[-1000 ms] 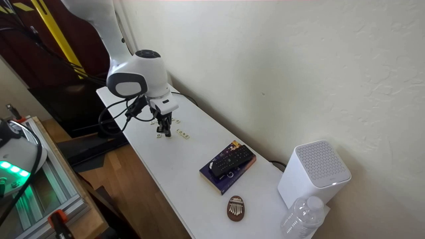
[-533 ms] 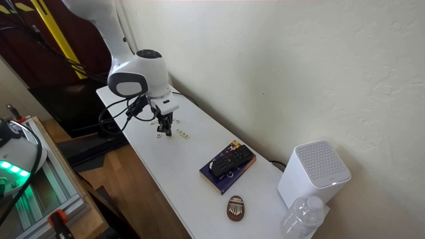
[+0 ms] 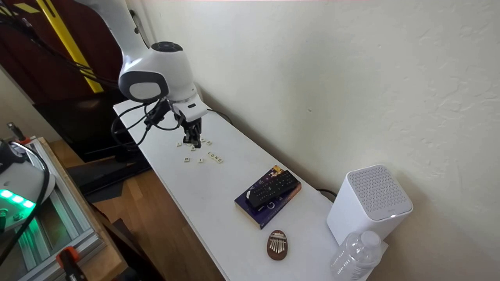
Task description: Spell the word 'Line'.
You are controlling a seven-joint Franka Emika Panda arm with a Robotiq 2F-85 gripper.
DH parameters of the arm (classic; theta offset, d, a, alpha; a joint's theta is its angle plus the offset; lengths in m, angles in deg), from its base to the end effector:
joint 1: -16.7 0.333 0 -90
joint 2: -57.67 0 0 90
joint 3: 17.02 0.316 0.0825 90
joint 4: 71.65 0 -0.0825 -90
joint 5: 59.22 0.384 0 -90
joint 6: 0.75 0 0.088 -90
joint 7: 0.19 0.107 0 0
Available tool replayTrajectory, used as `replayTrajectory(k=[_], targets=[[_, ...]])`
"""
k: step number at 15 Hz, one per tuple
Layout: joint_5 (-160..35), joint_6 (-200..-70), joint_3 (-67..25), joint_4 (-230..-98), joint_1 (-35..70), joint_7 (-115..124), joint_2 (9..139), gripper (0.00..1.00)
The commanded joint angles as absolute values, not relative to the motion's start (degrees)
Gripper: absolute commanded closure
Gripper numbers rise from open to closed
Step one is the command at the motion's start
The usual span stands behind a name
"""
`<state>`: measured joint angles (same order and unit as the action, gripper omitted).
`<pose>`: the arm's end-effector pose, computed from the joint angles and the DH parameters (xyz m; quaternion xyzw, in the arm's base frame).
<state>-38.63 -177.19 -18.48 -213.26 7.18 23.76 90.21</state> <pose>0.4340 -0.1150 0.0780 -0.8859 0.4633 -0.0199 0.0103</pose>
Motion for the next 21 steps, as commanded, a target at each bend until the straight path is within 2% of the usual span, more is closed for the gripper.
replayTrajectory(k=[1,11,21], targets=[[-37.3,-176.1,-17.3,-213.7,6.0,22.2,88.2,1.0],[-43.0,-172.7,-20.1,-211.1,5.6,11.0,89.6,1.0],[-42.6,-174.6,-20.9,-210.8,6.5,11.1,90.6,1.0]])
